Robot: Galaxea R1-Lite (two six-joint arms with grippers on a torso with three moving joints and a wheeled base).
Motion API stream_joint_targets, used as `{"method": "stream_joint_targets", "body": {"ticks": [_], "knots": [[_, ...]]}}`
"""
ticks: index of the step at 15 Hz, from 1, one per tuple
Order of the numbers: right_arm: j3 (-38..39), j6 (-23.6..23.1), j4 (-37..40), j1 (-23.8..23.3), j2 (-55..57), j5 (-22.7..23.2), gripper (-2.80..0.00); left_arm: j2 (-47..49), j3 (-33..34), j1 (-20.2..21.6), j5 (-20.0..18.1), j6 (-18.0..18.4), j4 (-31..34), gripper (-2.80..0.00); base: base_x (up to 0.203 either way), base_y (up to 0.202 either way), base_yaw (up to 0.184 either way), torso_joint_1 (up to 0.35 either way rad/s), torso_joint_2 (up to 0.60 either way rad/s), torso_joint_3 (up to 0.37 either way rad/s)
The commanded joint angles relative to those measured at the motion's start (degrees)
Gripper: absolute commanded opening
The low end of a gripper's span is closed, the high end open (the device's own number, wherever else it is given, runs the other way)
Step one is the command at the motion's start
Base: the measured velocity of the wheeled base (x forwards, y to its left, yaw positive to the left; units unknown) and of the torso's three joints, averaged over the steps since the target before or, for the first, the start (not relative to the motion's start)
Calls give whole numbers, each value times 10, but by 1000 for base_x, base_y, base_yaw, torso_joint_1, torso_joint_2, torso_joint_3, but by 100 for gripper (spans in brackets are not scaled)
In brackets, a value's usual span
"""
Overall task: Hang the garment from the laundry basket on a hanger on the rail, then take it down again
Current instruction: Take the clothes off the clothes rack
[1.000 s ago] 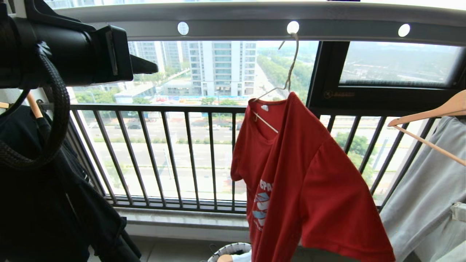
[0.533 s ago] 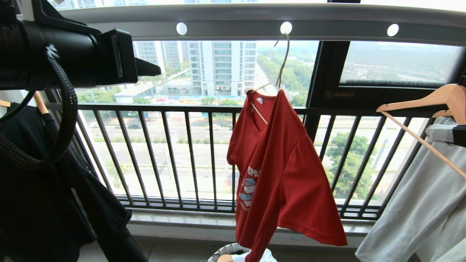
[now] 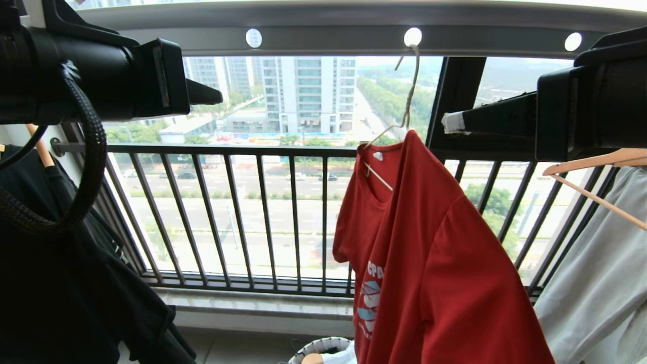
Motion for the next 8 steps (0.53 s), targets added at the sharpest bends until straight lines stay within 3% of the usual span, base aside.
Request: {"method": "stream_joint_targets", "body": {"ticks": [1,8], "knots": [[-46,0,0,11,76,-21,0,-4,1,0,0,-1,1,-280,0,0,0,0,0,0],[-98,-1,-36,-32,144,-33,0,-13,3,1,2,-1,1,-280,0,0,0,0,0,0]]}}
